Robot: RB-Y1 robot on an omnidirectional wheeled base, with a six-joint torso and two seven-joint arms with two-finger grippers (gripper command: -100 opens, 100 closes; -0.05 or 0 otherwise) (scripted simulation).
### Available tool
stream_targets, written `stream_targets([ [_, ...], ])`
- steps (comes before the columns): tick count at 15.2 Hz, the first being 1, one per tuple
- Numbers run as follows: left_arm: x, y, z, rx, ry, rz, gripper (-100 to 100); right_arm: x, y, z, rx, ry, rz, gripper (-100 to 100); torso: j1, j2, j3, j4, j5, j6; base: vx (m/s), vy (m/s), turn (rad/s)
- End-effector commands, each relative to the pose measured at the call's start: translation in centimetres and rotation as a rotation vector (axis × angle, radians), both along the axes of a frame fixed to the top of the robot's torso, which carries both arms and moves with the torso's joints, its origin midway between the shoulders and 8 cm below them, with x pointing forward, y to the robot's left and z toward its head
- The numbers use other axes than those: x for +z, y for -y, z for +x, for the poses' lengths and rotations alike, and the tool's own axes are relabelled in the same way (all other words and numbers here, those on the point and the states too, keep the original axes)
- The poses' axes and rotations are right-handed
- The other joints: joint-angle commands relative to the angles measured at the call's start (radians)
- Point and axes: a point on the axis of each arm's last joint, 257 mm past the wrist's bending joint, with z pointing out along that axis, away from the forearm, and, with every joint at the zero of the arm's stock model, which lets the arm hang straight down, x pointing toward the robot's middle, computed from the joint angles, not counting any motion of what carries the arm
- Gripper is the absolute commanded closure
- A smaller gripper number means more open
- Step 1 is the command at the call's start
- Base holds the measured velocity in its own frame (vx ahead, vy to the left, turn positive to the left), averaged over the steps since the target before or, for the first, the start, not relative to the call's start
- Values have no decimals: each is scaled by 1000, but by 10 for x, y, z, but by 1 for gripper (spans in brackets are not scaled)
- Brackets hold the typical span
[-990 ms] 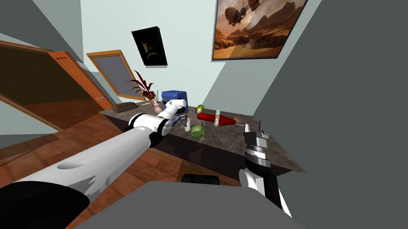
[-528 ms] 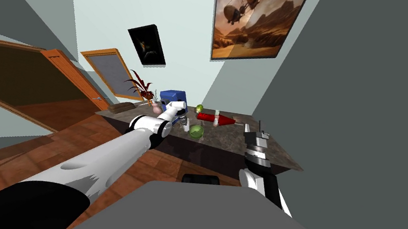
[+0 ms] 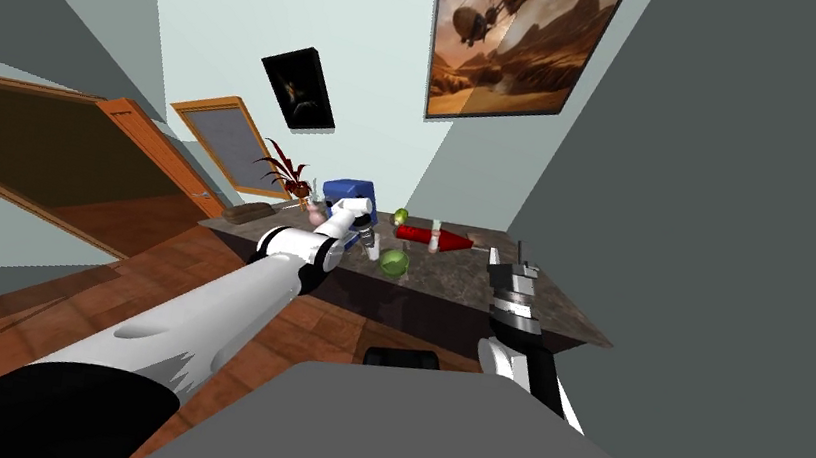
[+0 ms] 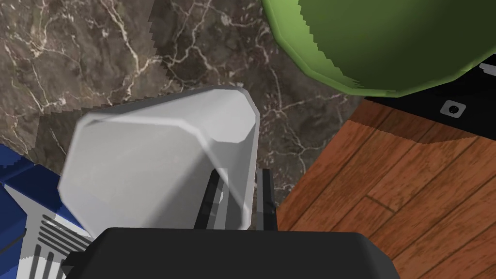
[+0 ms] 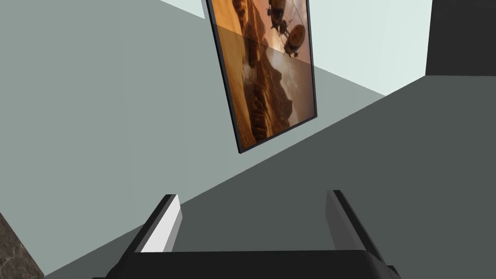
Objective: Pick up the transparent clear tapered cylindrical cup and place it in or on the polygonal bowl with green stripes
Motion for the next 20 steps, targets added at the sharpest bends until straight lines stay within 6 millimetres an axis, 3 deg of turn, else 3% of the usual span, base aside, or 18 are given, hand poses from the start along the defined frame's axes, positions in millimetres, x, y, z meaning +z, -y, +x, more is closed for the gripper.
stream_targets([
  [1, 17, 10, 6, -11, 22, -8, 100, 0, 0, 0, 0, 0, 0, 0, 0, 0, 0, 0, 0, 0, -34, -35, -26],
  [3, 17, 10, 6, -11, 22, -8, 100, 0, 0, 0, 0, 0, 0, 0, -2, 2, 1, 1, -1, 1, -28, -25, -19],
  [4, 33, 17, 11, -19, 44, -13, 100, 0, 0, 0, 0, 0, 0, 0, -2, 2, 1, 1, 0, 0, -26, -22, -4],
  [6, 33, 17, 11, -19, 44, -13, 100, 0, 0, 0, 0, 0, 0, 0, -2, 3, 2, 2, -1, 1, -19, -21, -12],
  [7, 53, 25, 16, -28, 71, -21, 100, 0, 0, 0, 0, 0, 0, 0, -2, 3, 2, 2, 0, 0, -27, -25, -15],
  [11, 53, 25, 16, -28, 71, -21, 100, 0, 0, 0, 0, 0, 0, 0, 0, 4, 3, 2, 1, 0, -15, -16, -6],
  [14, 83, 38, 22, -45, 107, -32, 100, 0, 0, 0, 0, 0, 0, 0, 0, 4, 4, 4, 0, 1, -17, -19, -14],
  [17, 83, 38, 22, -45, 107, -32, 100, 0, 0, 0, 0, 0, 0, 0, -1, 6, 5, 4, 0, 0, -18, -20, -9],
  [18, 99, 45, 24, -53, 124, -38, 100, 0, 0, 0, 0, 0, 0, 0, 0, 5, 4, 3, 1, 0, -17, -18, -8],
  [20, 107, 48, 25, -58, 132, -40, 100, 0, 0, 0, 0, 0, 0, 0, -1, 6, 5, 4, 1, 0, -27, -26, -16],
])
